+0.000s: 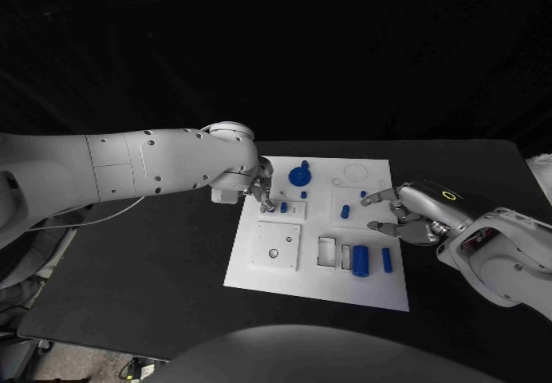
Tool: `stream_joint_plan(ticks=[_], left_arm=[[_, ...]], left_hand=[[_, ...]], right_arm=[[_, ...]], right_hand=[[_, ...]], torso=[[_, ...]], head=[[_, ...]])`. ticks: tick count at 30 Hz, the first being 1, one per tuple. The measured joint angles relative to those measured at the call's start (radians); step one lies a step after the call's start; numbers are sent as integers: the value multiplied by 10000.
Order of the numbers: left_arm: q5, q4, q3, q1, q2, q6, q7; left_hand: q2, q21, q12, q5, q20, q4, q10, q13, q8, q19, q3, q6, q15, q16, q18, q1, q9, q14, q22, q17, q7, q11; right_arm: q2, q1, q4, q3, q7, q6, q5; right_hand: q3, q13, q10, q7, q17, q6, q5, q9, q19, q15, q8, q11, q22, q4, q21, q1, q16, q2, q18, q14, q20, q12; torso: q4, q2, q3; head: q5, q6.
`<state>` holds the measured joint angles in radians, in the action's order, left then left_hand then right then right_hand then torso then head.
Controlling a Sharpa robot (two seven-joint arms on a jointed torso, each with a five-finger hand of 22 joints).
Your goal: Assemble the parts on the task board
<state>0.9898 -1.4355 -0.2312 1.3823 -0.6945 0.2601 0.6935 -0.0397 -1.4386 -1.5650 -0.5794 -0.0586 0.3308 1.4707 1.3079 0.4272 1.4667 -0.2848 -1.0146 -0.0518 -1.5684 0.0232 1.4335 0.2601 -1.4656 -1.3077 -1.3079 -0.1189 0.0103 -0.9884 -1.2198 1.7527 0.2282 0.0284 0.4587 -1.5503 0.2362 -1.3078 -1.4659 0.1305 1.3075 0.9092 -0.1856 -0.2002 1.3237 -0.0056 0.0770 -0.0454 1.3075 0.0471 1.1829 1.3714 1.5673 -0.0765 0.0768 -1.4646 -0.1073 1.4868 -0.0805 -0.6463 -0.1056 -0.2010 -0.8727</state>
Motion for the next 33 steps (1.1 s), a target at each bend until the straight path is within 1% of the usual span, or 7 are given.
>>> stream_joint_plan(ticks=[13, 15, 21, 29, 33], left_arm=[[65, 117, -1, -22, 3, 21, 11], [70, 149, -1, -27, 14, 21, 13], [85, 236, 3, -42, 60, 29, 16], [98, 349, 1, -90, 103, 77, 18], [105, 388, 4, -107, 107, 102, 22]], left_hand=[[-14, 0, 0, 5, 0, 6, -40, 0, 5, 0, -47, 1, 2, 0, 0, -16, 10, 1, 1, 2, 1, 6], [-15, 0, 0, 7, 0, 3, -40, 0, 5, 0, -50, 1, 2, 0, 0, -17, 10, 2, 1, 2, 1, 6], [-27, 0, 0, 15, 0, 0, -40, 0, 5, 0, -52, 2, 2, 0, 0, -28, 10, 2, 2, 3, 2, 5], [-50, 62, 0, 19, 0, -8, -40, 0, 4, 0, -61, 2, 2, 0, 0, -51, 29, 2, 2, 3, 2, 4], [-49, 96, 1, 47, 35, -19, -39, 0, -3, -36, -72, 2, 2, 0, -2, -50, 33, 2, 2, 4, 2, 3]], right_arm=[[-23, 4, -4, 0, 1, -9, 8], [-23, 4, -7, 0, 1, -15, 9], [-23, 5, -14, 0, -10, -45, 13], [-28, 5, -16, 0, -19, -117, 26], [-38, 6, -16, 0, -21, -144, 33]], right_hand=[[0, 2, 0, 0, -1, 0, 0, 1, 0, 0, 0, 0, -1, 0, 0, 0, 0, 0, 0, 0, 0, 0], [0, 2, 0, 36, -1, 36, -40, 2, 0, 0, 0, 0, -1, 0, 0, 0, 0, 0, 0, 0, 0, 0], [0, 2, 0, 36, -1, 35, -40, 3, 0, 0, 0, 0, -2, 0, 0, 0, 0, 0, 0, 0, 0, 0], [0, 2, 0, 36, -2, 35, -40, -7, 0, 0, 0, 0, 6, 0, 0, 0, 0, -1, 0, 0, 0, -53], [0, 3, 0, 36, 7, 35, -40, -7, 0, 0, -1, 0, 6, 0, 0, 0, 0, 0, 1, 0, 0, -53]], torso=[[-33, -10, -16], [-39, -10, -19], [-58, -10, -26], [-76, -9, -33], [-82, -6, -38]], head=[[-21, 0], [-25, 0], [-42, 0], [-58, 0], [-59, 0]])
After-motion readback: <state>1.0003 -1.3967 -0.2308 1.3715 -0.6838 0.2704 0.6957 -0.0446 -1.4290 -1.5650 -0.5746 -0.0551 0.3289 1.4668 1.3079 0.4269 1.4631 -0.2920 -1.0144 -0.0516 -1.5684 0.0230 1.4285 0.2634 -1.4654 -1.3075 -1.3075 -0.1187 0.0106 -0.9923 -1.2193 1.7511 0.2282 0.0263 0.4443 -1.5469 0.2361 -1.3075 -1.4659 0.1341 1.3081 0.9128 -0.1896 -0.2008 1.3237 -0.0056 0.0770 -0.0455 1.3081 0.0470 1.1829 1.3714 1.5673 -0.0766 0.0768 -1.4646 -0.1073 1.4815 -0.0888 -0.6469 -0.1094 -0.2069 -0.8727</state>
